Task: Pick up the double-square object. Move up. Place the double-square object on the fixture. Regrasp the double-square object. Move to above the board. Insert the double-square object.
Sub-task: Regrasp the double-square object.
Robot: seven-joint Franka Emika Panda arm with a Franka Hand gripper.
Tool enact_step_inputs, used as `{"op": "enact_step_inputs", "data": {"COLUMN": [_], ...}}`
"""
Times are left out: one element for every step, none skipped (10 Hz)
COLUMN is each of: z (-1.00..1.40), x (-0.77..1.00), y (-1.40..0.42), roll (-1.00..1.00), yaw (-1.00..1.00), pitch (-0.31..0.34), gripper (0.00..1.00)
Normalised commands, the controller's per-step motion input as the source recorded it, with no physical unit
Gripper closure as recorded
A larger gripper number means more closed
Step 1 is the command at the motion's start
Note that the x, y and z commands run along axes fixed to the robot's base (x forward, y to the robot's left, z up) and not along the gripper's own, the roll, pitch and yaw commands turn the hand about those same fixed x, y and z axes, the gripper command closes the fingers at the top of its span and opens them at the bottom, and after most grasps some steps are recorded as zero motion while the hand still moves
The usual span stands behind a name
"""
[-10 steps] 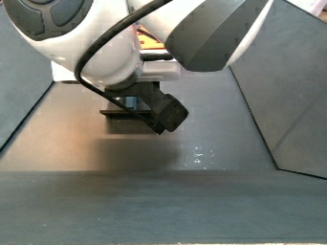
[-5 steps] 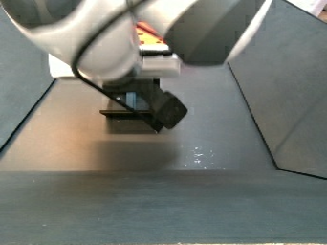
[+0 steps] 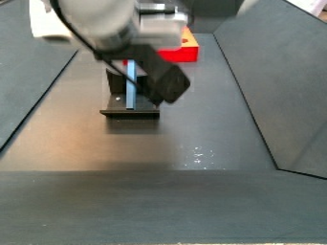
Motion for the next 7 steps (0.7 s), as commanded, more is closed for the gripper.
{"op": "enact_step_inputs", "data": {"z": [0.48, 0.29, 0.95, 0.87, 0.85, 0.78, 0.61], "x": [-0.03, -0.03, 0.00, 0.01, -0.02, -0.06, -0.06], "y": [0.00, 0.00, -1.00, -1.00, -1.00, -1.00, -0.89], "roll": [0.04, 0.04, 1.00, 1.00, 1.00, 1.00, 1.00], "yaw": [0.02, 0.02, 0.02, 0.02, 0.02, 0.02, 0.02], "pitch": [0.032, 0.048, 0.058, 0.057, 0.050, 0.041, 0.038], "gripper": [0.00, 0.00, 0.00, 0.00, 0.00, 0.00, 0.00]}}
